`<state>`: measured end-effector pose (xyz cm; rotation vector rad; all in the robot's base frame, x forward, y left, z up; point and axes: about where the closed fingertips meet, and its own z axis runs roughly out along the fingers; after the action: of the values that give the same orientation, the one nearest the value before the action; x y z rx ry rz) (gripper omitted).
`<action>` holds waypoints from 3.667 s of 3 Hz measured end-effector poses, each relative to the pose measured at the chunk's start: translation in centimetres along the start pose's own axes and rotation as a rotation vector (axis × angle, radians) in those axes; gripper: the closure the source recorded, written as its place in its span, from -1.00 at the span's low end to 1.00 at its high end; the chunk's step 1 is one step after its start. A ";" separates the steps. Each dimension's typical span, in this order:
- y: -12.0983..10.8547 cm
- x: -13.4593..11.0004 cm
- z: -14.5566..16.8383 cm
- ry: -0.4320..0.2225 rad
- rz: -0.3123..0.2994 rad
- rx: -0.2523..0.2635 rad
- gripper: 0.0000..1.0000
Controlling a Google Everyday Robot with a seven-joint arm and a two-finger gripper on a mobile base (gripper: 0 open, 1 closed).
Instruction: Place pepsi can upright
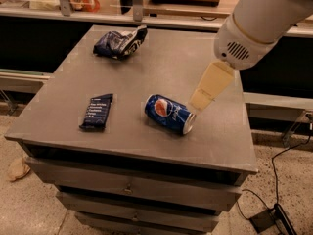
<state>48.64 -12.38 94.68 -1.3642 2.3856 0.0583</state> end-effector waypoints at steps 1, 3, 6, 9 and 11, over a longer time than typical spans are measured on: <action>0.0 -0.1 -0.1 -0.004 0.040 0.003 -1.00; 0.3 -0.9 5.9 0.067 0.105 -0.018 -1.00; 2.7 -4.7 9.5 0.069 0.117 -0.094 -1.00; 4.8 -5.4 14.1 0.114 0.150 -0.183 -0.63; 3.1 -6.4 11.9 0.064 0.076 -0.124 0.45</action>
Offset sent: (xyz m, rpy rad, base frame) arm 0.0151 -0.0025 -0.0605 0.0156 0.1208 -0.2105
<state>52.67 -2.85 85.48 -1.3482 2.5238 0.1890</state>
